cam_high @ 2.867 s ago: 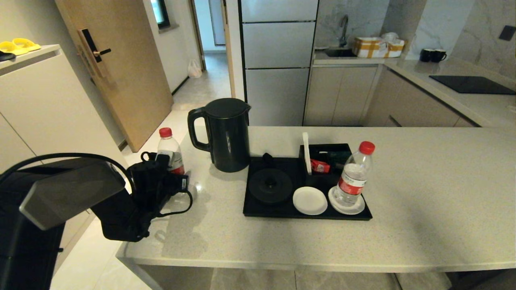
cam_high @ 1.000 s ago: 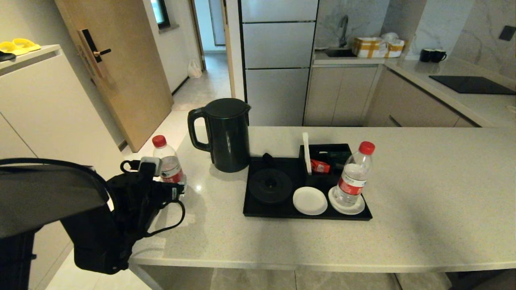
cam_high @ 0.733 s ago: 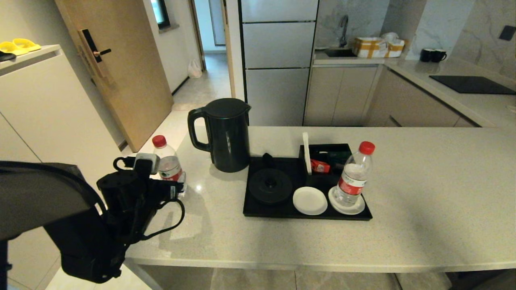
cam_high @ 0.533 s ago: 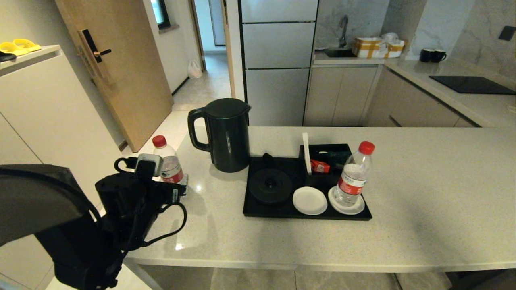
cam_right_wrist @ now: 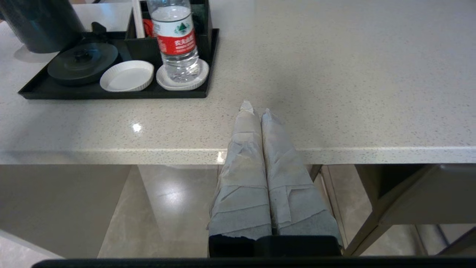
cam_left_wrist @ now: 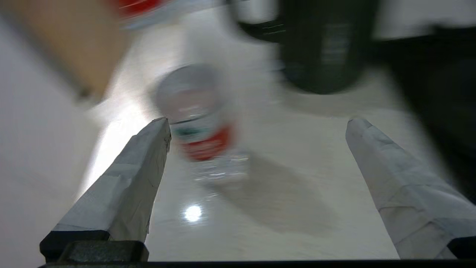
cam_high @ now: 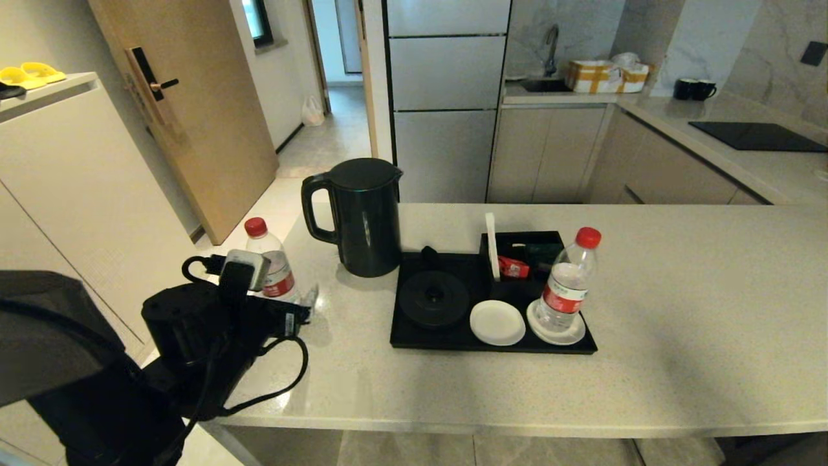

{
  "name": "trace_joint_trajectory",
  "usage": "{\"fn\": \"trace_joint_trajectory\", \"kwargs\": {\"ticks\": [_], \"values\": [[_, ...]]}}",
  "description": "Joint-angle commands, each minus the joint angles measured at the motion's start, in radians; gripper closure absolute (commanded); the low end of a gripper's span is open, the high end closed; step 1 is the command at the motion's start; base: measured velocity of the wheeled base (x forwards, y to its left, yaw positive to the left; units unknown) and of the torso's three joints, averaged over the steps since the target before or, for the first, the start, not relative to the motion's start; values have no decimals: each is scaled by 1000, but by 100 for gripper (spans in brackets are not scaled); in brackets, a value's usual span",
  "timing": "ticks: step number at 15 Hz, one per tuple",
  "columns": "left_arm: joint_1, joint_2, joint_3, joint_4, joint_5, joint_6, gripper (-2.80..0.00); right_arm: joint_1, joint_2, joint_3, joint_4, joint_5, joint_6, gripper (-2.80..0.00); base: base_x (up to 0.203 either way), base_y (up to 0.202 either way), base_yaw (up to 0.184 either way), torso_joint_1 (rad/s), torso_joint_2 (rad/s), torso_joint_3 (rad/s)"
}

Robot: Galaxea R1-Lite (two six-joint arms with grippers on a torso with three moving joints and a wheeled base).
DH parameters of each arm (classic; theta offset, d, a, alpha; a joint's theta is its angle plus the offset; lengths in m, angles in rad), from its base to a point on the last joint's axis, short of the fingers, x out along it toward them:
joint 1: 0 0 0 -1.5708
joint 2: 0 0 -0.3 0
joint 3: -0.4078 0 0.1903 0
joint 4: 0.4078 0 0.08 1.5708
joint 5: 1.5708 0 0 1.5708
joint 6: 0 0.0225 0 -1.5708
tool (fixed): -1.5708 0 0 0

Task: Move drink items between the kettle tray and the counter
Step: Return the bottled water to its original position

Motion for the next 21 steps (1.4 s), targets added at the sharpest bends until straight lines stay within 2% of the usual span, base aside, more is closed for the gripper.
{"fn": "trace_joint_trajectory", "kwargs": {"ticks": [1, 5, 6, 8, 11, 15, 17, 19, 21], "values": [[-48, -37, 10, -9, -18, 5, 0, 0, -2, 1, 0, 0, 0, 0, 0, 0, 0, 0, 0, 0], [-181, -71, 31, -4, -31, 7, 0, 1, -2, 0, 0, 0, -2, 0, 0, 0, 0, 0, 0, 0], [-193, -72, 43, -5, -29, 7, 0, 0, -2, 1, 0, 1, -2, 0, 0, 0, 0, 0, 0, 0], [-172, -93, 36, -7, -11, 7, 0, 0, -2, 1, 0, 0, 0, 0, 0, 0, 0, 0, 0, 0], [-99, -195, 60, 32, -2, 9, 0, 0, -2, 1, 0, 0, -1, 0, 0, 0, 0, 0, 0, 0], [-87, -324, 95, 107, 6, 6, 0, 0, -2, 0, 0, 0, -2, 0, 0, 0, 0, 0, 0, 0], [-87, -449, 87, 224, 12, 6, 0, 1, -2, 1, 0, 0, -1, 0, 0, 0, 0, 0, 0, 0], [-91, -610, 47, 464, 8, -3, 0, 0, -2, 0, 0, 0, -2, 0, 0, 0, 0, 0, 0, 0], [-109, -734, -25, 714, 5, -38, 0, 1, -2, 1, 0, 0, 0, 0, 0, 0, 0, 0, 0, 0]]}}
